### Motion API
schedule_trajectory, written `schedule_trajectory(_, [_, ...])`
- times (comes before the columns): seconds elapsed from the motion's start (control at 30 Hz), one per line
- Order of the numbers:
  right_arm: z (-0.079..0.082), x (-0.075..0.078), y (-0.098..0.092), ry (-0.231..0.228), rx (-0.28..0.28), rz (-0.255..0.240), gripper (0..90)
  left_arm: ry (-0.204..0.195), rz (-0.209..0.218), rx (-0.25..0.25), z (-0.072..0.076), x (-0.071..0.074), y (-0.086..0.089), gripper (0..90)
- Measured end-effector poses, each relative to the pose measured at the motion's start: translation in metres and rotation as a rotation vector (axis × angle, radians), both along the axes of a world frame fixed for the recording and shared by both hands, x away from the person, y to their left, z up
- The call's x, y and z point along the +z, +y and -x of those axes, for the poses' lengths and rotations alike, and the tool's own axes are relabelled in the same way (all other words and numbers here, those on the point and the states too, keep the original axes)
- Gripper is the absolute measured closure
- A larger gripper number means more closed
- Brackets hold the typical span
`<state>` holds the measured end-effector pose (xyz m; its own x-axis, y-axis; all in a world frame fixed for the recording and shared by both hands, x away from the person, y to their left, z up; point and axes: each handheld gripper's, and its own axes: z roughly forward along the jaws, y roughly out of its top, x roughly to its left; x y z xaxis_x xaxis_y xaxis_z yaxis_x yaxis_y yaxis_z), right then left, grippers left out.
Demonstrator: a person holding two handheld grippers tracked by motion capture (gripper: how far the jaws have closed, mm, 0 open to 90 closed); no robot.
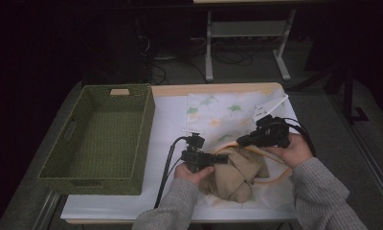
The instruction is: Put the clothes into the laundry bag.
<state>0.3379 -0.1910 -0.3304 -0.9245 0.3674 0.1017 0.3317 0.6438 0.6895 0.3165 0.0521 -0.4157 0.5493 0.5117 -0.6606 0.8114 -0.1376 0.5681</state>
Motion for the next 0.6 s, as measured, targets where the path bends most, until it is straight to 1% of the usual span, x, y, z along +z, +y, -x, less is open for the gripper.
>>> schedule_trajectory(0.1, [0.001,-0.002,0.001,0.004,0.004,0.016,88.2,-0.009,-0.011,0.004,0.002,0.001,-0.003,79.4])
schedule_trajectory(0.17, [0.001,-0.002,0.002,-0.001,0.004,0.027,88.2,-0.013,-0.022,0.007,0.004,0.002,-0.003,77.7])
schedule_trajectory(0.2, [0.001,-0.002,0.001,-0.001,0.006,0.027,88.2,-0.018,-0.029,0.004,0.005,0.003,-0.003,76.2])
schedule_trajectory(0.23, [0.002,-0.003,0.001,0.005,0.003,0.029,88.2,-0.020,-0.040,0.004,0.007,0.004,-0.002,71.3])
schedule_trajectory(0.27, [0.001,-0.004,0.001,0.004,0.002,0.030,88.2,-0.020,-0.040,0.004,0.007,0.004,-0.002,68.8])
schedule_trajectory(0.3, [0.001,-0.005,0.001,0.009,0.000,0.026,88.2,-0.023,-0.037,0.003,0.011,0.004,0.000,67.5])
schedule_trajectory(0.37, [0.000,-0.006,0.000,0.009,0.000,0.027,88.2,-0.025,-0.037,0.007,0.013,0.004,0.001,66.1])
schedule_trajectory(0.4, [0.000,-0.007,0.000,0.013,-0.004,0.027,88.2,-0.025,-0.040,0.008,0.015,0.004,0.003,63.4])
schedule_trajectory(0.47, [-0.001,-0.010,0.000,0.021,-0.007,0.027,88.2,-0.017,-0.023,0.002,0.019,0.004,0.005,57.2])
schedule_trajectory(0.5, [-0.001,-0.010,0.000,0.019,-0.006,0.028,88.2,-0.020,-0.025,-0.004,0.021,0.005,0.006,54.5])
schedule_trajectory(0.53, [-0.001,-0.010,0.000,0.019,-0.006,0.028,88.2,-0.023,-0.027,0.000,0.023,0.005,0.007,54.5])
schedule_trajectory(0.57, [-0.001,-0.011,0.000,0.018,-0.005,0.028,88.2,-0.017,-0.017,-0.007,0.026,0.005,0.009,51.7])
schedule_trajectory(0.6, [-0.001,-0.011,0.000,0.018,-0.006,0.029,88.2,-0.002,0.002,-0.018,0.028,0.005,0.010,49.5])
